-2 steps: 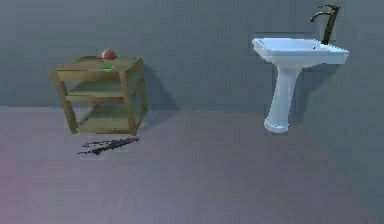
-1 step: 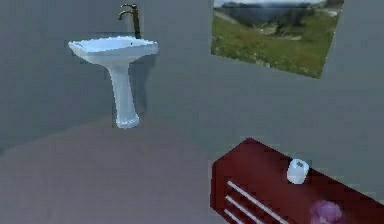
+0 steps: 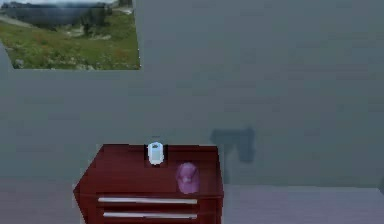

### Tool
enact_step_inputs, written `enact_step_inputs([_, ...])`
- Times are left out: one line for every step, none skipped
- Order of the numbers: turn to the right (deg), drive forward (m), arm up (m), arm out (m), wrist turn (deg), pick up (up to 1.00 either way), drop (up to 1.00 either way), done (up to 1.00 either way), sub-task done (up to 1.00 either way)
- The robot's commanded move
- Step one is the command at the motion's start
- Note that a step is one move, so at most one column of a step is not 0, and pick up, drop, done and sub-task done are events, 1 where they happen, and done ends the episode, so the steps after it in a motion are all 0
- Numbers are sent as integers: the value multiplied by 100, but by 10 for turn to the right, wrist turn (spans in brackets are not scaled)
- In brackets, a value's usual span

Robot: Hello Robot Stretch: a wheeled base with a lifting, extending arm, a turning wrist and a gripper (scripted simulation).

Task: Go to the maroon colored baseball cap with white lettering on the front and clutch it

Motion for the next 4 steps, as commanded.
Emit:
enact_step_inputs([0,35,0,0,0,0,0,0,0])
enact_step_inputs([-450,0,0,0,0,0,0,0,0])
enact_step_inputs([-390,0,0,0,0,0,0,0,0])
enact_step_inputs([0,0,50,0,0,0,0,0,0])
